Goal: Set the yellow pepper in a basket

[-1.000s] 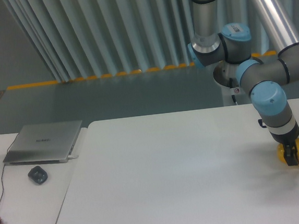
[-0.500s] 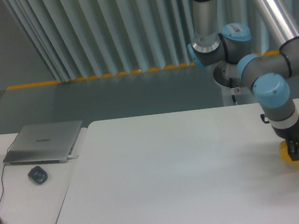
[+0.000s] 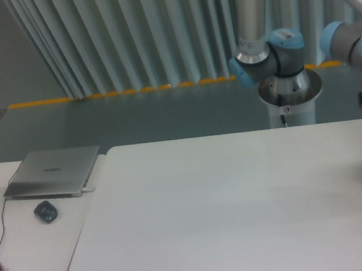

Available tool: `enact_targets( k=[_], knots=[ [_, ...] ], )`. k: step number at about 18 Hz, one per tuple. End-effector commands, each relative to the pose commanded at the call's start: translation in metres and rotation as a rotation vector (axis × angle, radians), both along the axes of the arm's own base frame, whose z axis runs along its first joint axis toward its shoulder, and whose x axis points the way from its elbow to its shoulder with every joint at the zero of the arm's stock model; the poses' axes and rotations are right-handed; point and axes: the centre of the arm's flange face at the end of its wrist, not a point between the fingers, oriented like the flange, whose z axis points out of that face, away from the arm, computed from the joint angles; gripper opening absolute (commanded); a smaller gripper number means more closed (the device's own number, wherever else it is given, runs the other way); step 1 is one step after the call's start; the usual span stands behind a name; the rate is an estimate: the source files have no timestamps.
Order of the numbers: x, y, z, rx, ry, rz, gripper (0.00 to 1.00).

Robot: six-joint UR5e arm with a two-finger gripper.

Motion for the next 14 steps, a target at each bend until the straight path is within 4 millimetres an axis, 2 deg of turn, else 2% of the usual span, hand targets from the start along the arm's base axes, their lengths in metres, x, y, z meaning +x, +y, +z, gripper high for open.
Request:
enact_targets(
  k=[3, 4, 6, 7, 9, 12, 14],
  knots=[
    [-0.044, -0.051, 0.010, 0.011, 0.017, -0.027, 0.41],
    [-0.058, -0.067, 0.007, 0.024, 0.016, -0.035, 0.41],
    [-0.097, -0.113, -0.010, 0.065, -0.006, -0.065, 0.41],
    [-0.108, -0.126, -0.014, 0.077, -0.005, -0.068, 0.41],
    [-0.128, -0.143, -0.028, 0.088, 0.017, -0.080, 0.41],
    [-0.159, -0.162, -0.061, 0.080, 0.054, -0.102, 0.41],
    [-0.165, -0.167, -0.068, 0.086, 0.052, -0.101, 0.41]
  ],
)
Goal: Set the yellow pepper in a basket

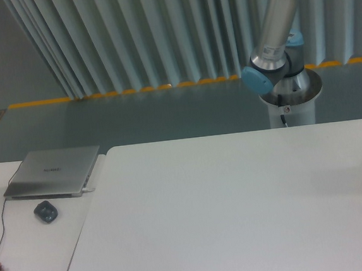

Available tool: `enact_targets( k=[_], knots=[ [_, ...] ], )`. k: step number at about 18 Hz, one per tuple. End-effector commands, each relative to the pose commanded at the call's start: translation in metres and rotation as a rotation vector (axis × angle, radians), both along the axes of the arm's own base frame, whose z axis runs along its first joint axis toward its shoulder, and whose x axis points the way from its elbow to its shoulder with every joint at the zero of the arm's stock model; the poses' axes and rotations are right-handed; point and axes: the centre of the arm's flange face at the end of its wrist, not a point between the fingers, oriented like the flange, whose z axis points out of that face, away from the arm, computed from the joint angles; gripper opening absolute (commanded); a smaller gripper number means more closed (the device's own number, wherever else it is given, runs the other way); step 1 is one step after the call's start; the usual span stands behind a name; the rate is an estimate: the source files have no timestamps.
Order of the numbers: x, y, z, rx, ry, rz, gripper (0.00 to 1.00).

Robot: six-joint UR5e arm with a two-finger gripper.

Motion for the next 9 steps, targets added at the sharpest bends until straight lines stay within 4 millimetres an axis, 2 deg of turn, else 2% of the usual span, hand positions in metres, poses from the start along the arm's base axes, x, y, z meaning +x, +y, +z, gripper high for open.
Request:
enact_targets(
  k=[1, 3, 5, 6, 9],
  knots=[
    [-0.003, -0.002, 0.001, 0.014, 0.003, 0.002, 0.43],
    [-0.009, -0.011, -0.006, 0.063, -0.011, 0.014, 0.61],
    [-0.013, -0.017, -0.011, 0.133, -0.021, 0.018, 0.92],
    [-0.014, -0.018, -0.012, 0.157, -0.025, 0.025, 1.00],
    [-0.013, -0.021, -0.007, 0.163, -0.022, 0.035, 1.00]
  ],
)
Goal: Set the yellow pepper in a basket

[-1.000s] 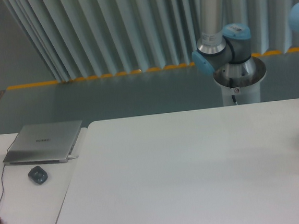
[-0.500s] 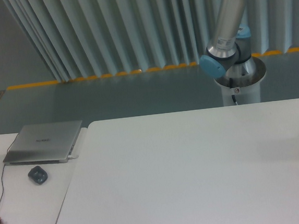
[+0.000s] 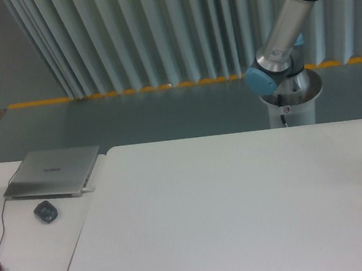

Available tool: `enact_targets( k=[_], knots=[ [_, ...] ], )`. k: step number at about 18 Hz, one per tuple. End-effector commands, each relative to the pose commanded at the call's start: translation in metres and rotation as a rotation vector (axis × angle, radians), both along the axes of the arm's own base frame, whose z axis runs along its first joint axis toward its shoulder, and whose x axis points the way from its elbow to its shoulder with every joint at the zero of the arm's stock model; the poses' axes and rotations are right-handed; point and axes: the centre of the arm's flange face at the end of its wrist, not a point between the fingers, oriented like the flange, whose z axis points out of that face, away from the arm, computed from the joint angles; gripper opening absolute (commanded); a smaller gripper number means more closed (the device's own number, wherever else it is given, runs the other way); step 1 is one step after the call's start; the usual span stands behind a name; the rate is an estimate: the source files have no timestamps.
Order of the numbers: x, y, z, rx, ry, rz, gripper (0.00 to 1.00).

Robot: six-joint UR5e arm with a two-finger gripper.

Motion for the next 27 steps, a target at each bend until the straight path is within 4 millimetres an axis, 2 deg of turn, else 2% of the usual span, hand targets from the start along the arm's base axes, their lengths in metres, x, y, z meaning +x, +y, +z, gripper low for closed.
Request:
enact_targets(
  k=[3, 6, 9, 12, 14, 17, 21, 25, 27],
  knots=[
    [0.005, 0.001, 0.012, -0.008, 0.011, -0.002, 1.00],
    [0.017, 0.011, 0.024, -0.003, 0.008, 0.021, 1.00],
    [0.048, 0.049, 0.044, 0.009, -0.029, 0.053, 1.00],
    [0.088, 0.084, 0.060, -0.141, -0.026, 0.018, 1.00],
    [0.115, 0.109, 0.071, -0.185, -0.066, 0.053, 1.00],
    [0.142, 0.130, 0.082, -0.193, -0.112, 0.048, 1.00],
    [0.188, 0.167, 0.097, -0.221, -0.153, -0.009, 1.00],
    [0.219, 0.213, 0.093, -0.292, -0.125, -0.045, 1.00],
    [0.225, 0.228, 0.087, -0.301, -0.123, -0.063, 1.00]
  ],
)
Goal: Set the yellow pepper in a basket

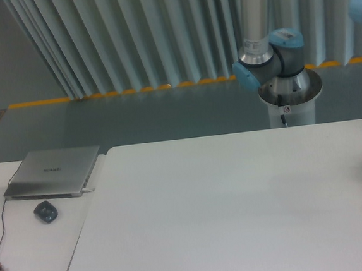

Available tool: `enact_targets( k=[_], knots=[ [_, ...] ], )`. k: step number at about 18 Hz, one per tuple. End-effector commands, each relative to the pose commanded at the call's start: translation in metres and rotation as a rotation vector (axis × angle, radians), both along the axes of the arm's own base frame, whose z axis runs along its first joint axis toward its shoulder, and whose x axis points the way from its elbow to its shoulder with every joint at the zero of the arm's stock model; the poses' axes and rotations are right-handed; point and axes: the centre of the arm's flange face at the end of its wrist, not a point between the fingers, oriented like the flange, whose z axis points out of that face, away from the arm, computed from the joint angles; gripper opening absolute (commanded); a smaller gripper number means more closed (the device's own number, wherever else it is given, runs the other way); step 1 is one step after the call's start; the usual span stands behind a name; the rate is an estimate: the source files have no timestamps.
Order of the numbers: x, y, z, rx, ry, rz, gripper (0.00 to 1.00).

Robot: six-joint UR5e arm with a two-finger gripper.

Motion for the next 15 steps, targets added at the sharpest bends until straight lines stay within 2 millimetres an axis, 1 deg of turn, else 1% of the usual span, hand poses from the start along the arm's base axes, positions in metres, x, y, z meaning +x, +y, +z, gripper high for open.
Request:
enact_targets(
  k=[3, 7, 10, 15],
  knots=[
    [-0.002, 0.006, -0.005, 0.005, -0.010, -0.008, 1.00],
    [-0.004, 0.009, -0.011, 0.011, -0.025, -0.007, 1.00],
    [-0.005, 0.009, -0.011, 0.017, -0.027, 0.026, 1.00],
    [-0.006, 0.007, -0.010, 0.018, -0.024, 0.028, 1.00]
  ],
)
